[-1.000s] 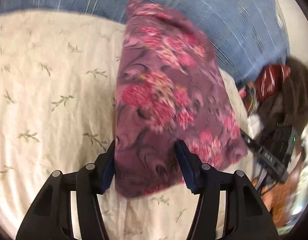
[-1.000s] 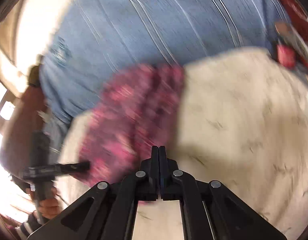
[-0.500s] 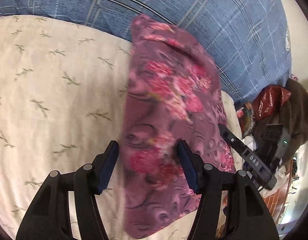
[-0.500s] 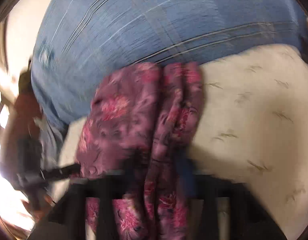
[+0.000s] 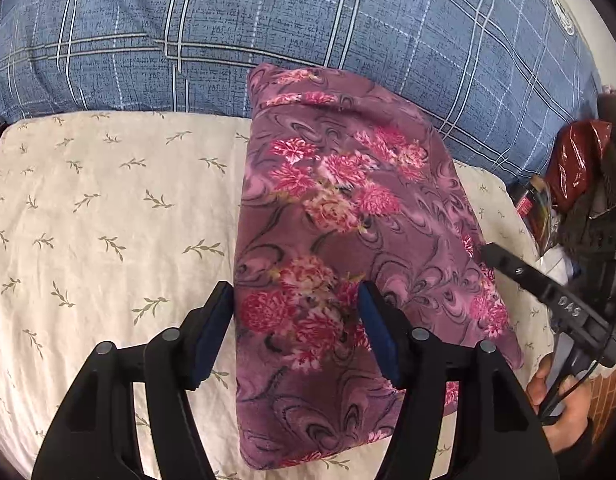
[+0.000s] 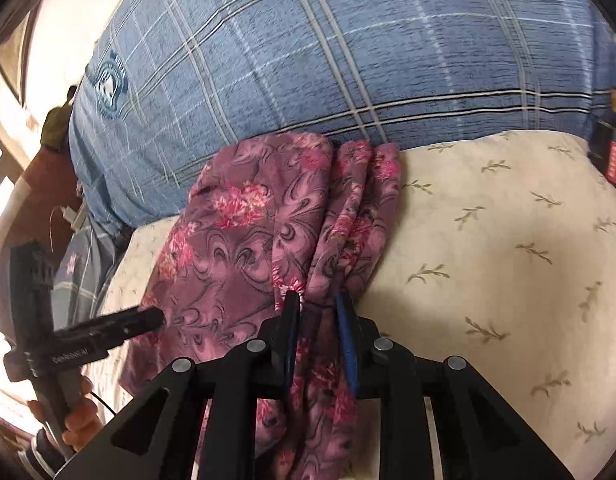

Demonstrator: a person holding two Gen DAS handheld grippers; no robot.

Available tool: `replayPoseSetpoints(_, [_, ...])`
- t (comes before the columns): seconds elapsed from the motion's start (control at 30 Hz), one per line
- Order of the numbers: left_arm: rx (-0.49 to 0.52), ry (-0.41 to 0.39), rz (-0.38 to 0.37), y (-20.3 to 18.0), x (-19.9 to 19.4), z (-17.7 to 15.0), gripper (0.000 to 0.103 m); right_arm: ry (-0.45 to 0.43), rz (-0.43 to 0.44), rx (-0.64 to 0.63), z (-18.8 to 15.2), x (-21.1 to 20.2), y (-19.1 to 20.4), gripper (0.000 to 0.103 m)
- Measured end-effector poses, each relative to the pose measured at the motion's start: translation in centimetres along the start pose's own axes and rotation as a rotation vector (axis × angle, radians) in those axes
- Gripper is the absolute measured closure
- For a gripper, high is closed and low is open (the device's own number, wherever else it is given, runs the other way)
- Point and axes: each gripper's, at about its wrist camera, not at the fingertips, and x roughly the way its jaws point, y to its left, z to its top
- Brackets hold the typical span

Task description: Fold small clothes

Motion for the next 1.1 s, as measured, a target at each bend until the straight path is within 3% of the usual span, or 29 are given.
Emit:
replayPoseSetpoints(0.17, [-0.013, -0.007, 0.012, 0.5, -0.1, 0.5, 0.040, -0.092, -0.015, 0.057, 2.3, -1.5, -0.6, 0.042])
replayPoseSetpoints(0.23, [-0.011, -0.025, 0.009, 1.1, -0.6, 1.7, 0.039, -0.117, 0.015, 0.096, 3.6, -1.1, -0.8, 0.040])
replayPoseSetpoints(0.3, [-0.044, -0.042, -0.023, 2.4, -0.7, 4.0, 0.027, -0.114, 0.048, 0.151, 4.8, 0.1, -1.5, 0.038])
replayPoseSetpoints(0.47, [-0.052, 0.071, -0.049, 3.4, 2.8, 8.4, 0.025, -0.023, 0.081, 0.223, 6.3, 5.9, -2.5, 0.038])
replayPoseSetpoints(0.5, [-0.051, 0.085, -0.049, 3.2, 3.7, 9.2, 0.025, 0.003, 0.078, 0.203, 6.4, 7.0, -2.1, 0.038])
replayPoseSetpoints(0.53, [-0.050, 0.092, -0.051, 2.9, 4.4, 10.0, 0.025, 0.038, 0.056, 0.161, 6.5, 8.0, -1.3, 0.055])
replayPoseSetpoints(0.57, [-0.049, 0.090, -0.054, 2.8, 4.6, 10.5, 0.025, 0.051, 0.043, 0.074, 6.7, 8.5, 0.2, 0.095])
replayPoseSetpoints(0.63, [-0.045, 0.061, -0.058, 2.3, 4.9, 11.6, 0.025, -0.014, 0.021, -0.057, 6.9, 7.2, 2.5, 0.095])
replayPoseSetpoints(0.73, [-0.054, 0.037, -0.047, 1.6, 6.0, 13.0, 0.028, -0.099, 0.034, -0.026, 7.4, 5.2, 2.4, 0.095])
replayPoseSetpoints(0.77, [-0.055, 0.044, -0.033, 1.4, 6.8, 13.4, 0.032, -0.090, 0.000, -0.007, 7.6, 5.5, 1.6, 0.095])
replayPoseSetpoints(0.9, [-0.063, 0.143, -0.002, 1.0, 9.7, 13.5, 0.032, 0.045, -0.127, 0.051, 7.0, 8.8, -1.7, 0.094])
replayPoseSetpoints(1.03, [-0.060, 0.119, -0.062, 2.2, 6.9, 12.5, 0.033, -0.028, -0.022, 0.132, 5.9, 5.4, -2.7, 0.087])
replayPoseSetpoints(1.1, [-0.064, 0.113, -0.123, 3.6, 4.8, 11.0, 0.032, -0.015, 0.055, 0.167, 5.0, 4.1, -3.4, 0.084])
